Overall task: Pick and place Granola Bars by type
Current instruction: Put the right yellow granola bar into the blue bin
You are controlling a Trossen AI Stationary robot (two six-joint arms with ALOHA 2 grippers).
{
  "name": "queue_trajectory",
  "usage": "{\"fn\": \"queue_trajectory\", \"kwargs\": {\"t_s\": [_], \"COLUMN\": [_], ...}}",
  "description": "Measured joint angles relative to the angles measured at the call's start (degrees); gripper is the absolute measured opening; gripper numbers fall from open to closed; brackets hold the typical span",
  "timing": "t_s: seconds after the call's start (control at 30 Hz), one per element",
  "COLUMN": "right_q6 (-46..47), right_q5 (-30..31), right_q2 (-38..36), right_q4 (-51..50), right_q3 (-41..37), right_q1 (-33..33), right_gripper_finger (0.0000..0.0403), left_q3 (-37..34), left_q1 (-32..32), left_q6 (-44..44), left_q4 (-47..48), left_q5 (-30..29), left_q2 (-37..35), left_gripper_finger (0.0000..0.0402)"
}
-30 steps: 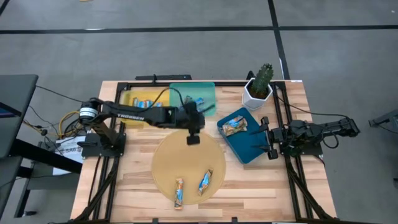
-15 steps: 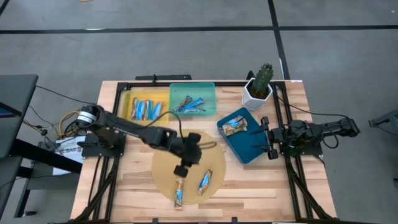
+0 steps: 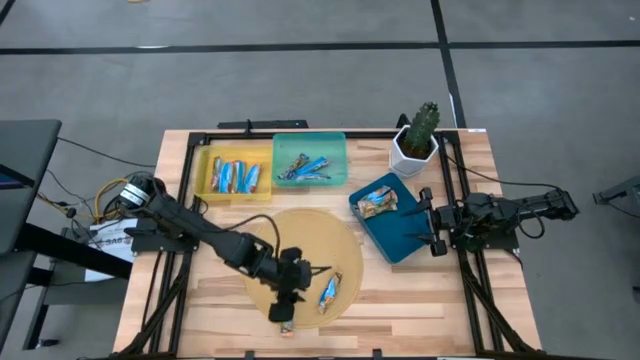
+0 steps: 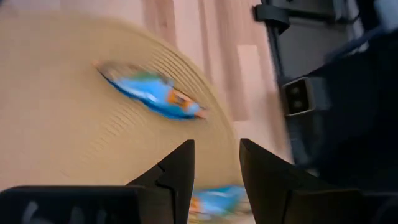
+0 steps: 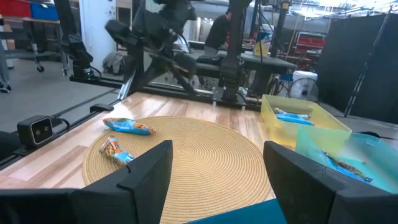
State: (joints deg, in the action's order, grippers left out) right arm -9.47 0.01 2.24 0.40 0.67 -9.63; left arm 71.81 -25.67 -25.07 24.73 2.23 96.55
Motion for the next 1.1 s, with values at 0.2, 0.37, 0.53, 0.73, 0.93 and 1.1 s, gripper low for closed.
{"fn": "queue_trajectory", "kwargs": {"t_s": [0.2,0.37,0.53,0.73,0.93,1.1], "right_q6": [0.0,0.0,0.0,0.0,0.0,0.0], "right_q5": [0.0,0.0,0.0,0.0,0.0,0.0], "right_q2": [0.0,0.0,0.0,0.0,0.0,0.0], "right_q4": [0.0,0.0,0.0,0.0,0.0,0.0], "right_q3": [0.0,0.0,0.0,0.0,0.0,0.0], "right_q1": [0.0,0.0,0.0,0.0,0.0,0.0], "right_gripper_finger": [0.0244,0.0244,0.0244,0.0244,0.0244,0.0244], "left_q3": [0.0,0.0,0.0,0.0,0.0,0.0], "left_q1": [-4.5,-8.3,-10.6,-10.3,-9.5,-9.3], "left_q6": [-24.1,-38.5,-44.8,-36.0,-48.1,-54.3], "left_q4": [0.4,2.8,7.4,7.5,11.1,16.1], "left_q5": [0.0,-5.0,-9.7,-10.6,-14.9,-16.2], "left_q2": [0.1,0.1,0.2,0.2,0.2,0.2], "left_gripper_finger": [0.0119,0.0119,0.0119,0.0119,0.0119,0.0119]}}
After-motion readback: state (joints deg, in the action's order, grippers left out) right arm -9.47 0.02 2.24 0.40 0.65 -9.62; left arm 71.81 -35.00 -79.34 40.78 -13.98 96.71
